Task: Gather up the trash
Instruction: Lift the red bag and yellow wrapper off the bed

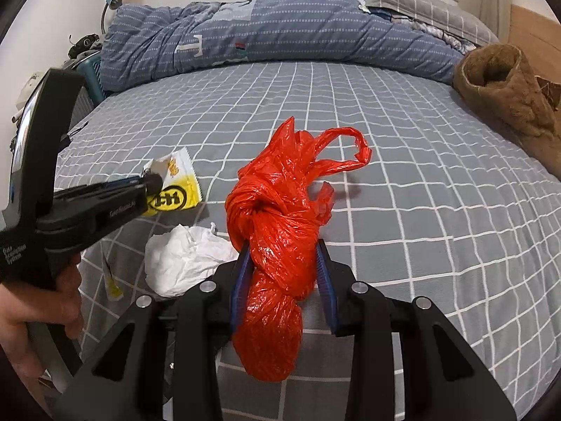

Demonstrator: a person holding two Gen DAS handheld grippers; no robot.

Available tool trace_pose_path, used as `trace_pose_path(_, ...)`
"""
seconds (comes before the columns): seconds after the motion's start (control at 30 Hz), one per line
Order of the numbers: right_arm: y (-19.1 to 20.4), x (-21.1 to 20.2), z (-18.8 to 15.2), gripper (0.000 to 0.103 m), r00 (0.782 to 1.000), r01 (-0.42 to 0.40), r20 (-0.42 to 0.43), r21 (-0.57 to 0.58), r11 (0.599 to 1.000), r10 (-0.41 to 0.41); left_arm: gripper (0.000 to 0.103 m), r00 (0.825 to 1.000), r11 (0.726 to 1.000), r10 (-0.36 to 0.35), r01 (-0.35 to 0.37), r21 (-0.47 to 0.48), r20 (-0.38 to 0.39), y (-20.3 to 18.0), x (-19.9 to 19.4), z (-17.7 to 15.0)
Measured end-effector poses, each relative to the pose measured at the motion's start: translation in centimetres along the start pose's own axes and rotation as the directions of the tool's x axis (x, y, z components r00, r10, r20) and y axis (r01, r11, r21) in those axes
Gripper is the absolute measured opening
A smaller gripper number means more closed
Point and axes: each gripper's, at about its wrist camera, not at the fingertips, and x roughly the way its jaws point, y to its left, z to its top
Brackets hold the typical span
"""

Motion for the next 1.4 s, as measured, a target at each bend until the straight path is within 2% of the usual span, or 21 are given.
trace_pose_path(0.43, 0.2, -3.3, -0.4, 0.033, 0.999, 0.032, 0.038, -0.025, 0.999, -0.031, 0.024, 1.0, 1.0, 0.005, -0.004, -0.021, 0.031, -0.1, -4.7, -1.3)
trace_pose_path(0.77, 0.9, -5.9, -1.7, 0.033, 0.996, 0.056, 0.07, -0.052, 0.997, -0.053, 0.024, 0.999, 1.0, 0.015, -0.015, -0.003, 0.03, -0.5, -7.2, -4.4)
trace_pose_path(1.03, 0.9, -8.5, -3.0, 0.033, 0.994, 0.066, 0.09, -0.043, 0.997, -0.062, 0.024, 1.0, 1.0, -0.003, 0.003, 0.001, 0.031, -1.0, -9.5, -6.9)
trace_pose_path(1.4, 1.7, -11.1, -5.4, 0.033, 0.992, 0.089, 0.094, -0.089, 0.992, -0.08, 0.024, 0.998, 1.0, -0.022, 0.022, -0.004, 0.051, -0.8, -13.4, -9.7)
